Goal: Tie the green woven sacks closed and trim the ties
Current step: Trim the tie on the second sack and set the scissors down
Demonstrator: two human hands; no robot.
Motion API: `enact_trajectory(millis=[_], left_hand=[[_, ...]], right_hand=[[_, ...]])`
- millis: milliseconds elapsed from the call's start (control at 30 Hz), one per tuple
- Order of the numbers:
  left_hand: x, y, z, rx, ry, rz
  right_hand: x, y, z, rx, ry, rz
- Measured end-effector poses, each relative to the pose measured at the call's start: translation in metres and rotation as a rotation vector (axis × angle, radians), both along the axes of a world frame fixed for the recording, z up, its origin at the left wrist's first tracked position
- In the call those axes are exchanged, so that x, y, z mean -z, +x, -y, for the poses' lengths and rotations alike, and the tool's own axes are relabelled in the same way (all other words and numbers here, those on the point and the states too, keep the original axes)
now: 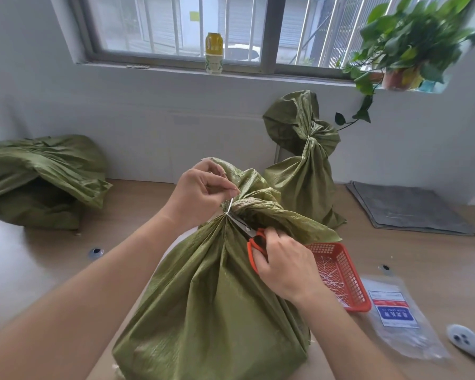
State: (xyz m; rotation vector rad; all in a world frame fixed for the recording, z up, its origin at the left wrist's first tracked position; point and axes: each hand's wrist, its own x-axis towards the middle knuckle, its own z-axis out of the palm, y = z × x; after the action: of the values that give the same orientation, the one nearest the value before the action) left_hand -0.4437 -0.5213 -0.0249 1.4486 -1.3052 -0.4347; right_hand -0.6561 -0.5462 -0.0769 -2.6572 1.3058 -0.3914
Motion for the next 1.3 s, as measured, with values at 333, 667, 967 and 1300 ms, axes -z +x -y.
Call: enact_trajectory(millis=[333,667,967,1300], left_hand=[[-0.004,0.000,-0.002,-0.020,0.006,0.083],[-0.002,0.004,0.002,-0.031,0.014,0.093],[0.004,0.007,0.014,-0.049,0.026,-0.025],[0.013,-0.006,0.024,-0.080,0.023,-0.065]], right_hand=[[-0.004,0.008,-0.001,-0.006,0.013,0.002],[-0.003,0.012,0.003,0.011,0.009,0.032],[0.009,0.012,0.007,0.065,0.040,-0.001],[0.031,0.004,0.012,0.185,0.157,0.044]])
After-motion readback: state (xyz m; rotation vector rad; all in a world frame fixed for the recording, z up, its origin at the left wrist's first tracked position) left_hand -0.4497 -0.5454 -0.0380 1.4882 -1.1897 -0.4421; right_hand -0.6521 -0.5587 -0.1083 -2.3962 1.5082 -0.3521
